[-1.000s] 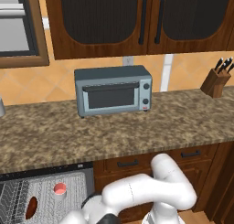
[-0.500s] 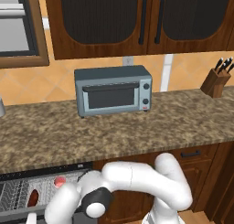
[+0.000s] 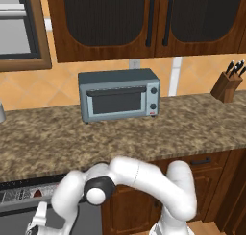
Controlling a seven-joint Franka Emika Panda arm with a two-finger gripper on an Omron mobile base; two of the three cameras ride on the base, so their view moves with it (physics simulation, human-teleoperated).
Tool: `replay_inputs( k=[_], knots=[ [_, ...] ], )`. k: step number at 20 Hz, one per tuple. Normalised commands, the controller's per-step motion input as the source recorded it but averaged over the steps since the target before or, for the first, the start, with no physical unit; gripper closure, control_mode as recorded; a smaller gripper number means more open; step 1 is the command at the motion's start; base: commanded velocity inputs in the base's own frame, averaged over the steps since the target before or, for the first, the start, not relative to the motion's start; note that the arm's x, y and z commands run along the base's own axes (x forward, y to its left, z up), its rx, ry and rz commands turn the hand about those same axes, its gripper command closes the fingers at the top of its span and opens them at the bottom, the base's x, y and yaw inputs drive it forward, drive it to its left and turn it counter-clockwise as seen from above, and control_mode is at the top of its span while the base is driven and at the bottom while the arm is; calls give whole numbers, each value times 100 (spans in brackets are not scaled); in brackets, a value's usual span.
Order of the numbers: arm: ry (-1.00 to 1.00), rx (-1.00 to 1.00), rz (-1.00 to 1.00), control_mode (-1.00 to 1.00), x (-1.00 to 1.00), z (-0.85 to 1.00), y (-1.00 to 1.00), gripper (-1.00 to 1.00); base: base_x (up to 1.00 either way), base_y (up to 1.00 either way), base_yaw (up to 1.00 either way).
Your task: Pick up the cup and bowl from the counter, place them in the dishwasher, and close the dishwasher door.
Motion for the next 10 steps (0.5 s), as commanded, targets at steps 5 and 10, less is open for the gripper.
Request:
replay_inputs(
  k=[5,10],
  knots=[
    [-5,0,-13,-100,100,0,-50,-100,0,0,0],
    [-6,0,-13,-100,73,-1,-42,-100,0,0,0]
  ],
)
